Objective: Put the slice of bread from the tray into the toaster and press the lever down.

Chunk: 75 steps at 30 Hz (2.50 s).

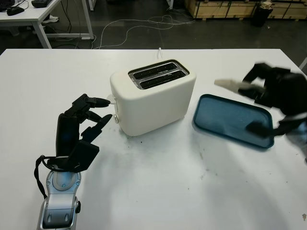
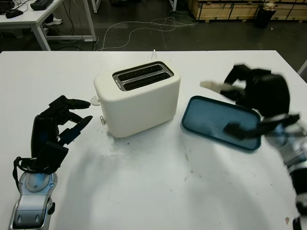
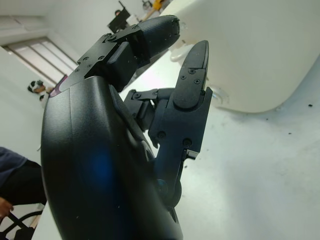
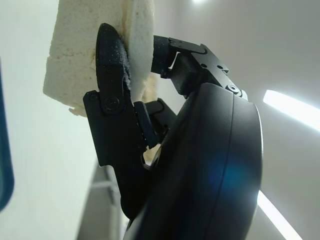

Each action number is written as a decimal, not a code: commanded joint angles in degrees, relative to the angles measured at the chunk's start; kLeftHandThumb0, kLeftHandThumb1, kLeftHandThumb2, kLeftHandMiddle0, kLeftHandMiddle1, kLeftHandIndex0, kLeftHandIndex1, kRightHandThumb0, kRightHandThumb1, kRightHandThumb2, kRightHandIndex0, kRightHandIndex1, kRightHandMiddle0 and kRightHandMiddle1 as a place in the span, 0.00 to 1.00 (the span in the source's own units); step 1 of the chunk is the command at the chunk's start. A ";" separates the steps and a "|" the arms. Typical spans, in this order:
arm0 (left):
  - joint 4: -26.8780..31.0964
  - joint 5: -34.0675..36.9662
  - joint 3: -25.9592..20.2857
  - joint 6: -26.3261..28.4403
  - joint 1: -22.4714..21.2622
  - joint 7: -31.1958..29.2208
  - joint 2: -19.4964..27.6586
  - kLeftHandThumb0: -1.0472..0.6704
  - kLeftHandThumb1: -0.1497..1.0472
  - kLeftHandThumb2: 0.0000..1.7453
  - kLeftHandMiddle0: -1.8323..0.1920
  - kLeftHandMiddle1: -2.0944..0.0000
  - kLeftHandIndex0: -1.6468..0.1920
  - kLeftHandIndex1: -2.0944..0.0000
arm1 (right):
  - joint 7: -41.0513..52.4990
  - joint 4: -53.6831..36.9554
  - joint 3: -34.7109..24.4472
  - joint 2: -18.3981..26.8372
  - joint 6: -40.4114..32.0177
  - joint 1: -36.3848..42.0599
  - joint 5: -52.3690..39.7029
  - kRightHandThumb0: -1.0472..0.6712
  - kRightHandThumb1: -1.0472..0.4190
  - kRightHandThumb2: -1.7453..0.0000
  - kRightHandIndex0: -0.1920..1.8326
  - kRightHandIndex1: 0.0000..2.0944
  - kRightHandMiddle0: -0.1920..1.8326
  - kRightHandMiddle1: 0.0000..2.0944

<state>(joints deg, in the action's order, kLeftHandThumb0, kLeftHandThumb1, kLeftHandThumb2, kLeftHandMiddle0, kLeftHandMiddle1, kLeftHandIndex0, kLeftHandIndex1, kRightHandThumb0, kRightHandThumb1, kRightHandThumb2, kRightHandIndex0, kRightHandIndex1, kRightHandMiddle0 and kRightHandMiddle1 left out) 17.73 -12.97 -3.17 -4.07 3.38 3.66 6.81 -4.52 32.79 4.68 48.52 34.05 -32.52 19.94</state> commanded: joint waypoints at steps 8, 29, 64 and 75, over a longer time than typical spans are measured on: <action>-0.25 0.52 0.29 0.21 -0.38 -0.06 -0.29 0.49 0.89 0.07 0.62 0.28 0.57 0.54 | 31.36 19.17 -2.72 -4.92 3.70 -25.52 -16.55 0.33 0.09 0.90 0.57 0.83 0.48 0.83; 1.06 -0.24 0.52 2.01 0.26 0.42 -1.23 0.50 0.89 0.08 0.63 0.27 0.58 0.54 | 36.63 37.19 6.36 -23.91 -8.68 -49.70 -4.12 0.34 0.09 0.91 0.64 0.83 0.56 0.83; 1.25 -0.91 0.73 2.64 0.67 0.64 -1.44 0.48 0.89 0.08 0.62 0.27 0.58 0.54 | 39.40 38.42 7.59 -25.44 -8.72 -47.74 -0.97 0.29 0.09 0.91 0.67 0.83 0.58 0.83; 1.07 -0.59 0.78 2.34 0.61 0.72 -1.60 0.48 0.89 0.08 0.62 0.27 0.58 0.54 | 41.88 38.71 7.03 -24.05 -9.16 -46.55 -1.83 0.30 0.09 0.90 0.66 0.83 0.57 0.83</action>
<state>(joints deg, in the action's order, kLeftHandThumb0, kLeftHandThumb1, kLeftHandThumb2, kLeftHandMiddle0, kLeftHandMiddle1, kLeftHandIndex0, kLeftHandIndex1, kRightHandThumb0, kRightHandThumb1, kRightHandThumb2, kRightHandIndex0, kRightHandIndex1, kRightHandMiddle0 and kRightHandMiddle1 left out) 18.38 -13.46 -2.61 -1.88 3.83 3.90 5.54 36.77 71.72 12.29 23.84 24.60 -80.11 18.83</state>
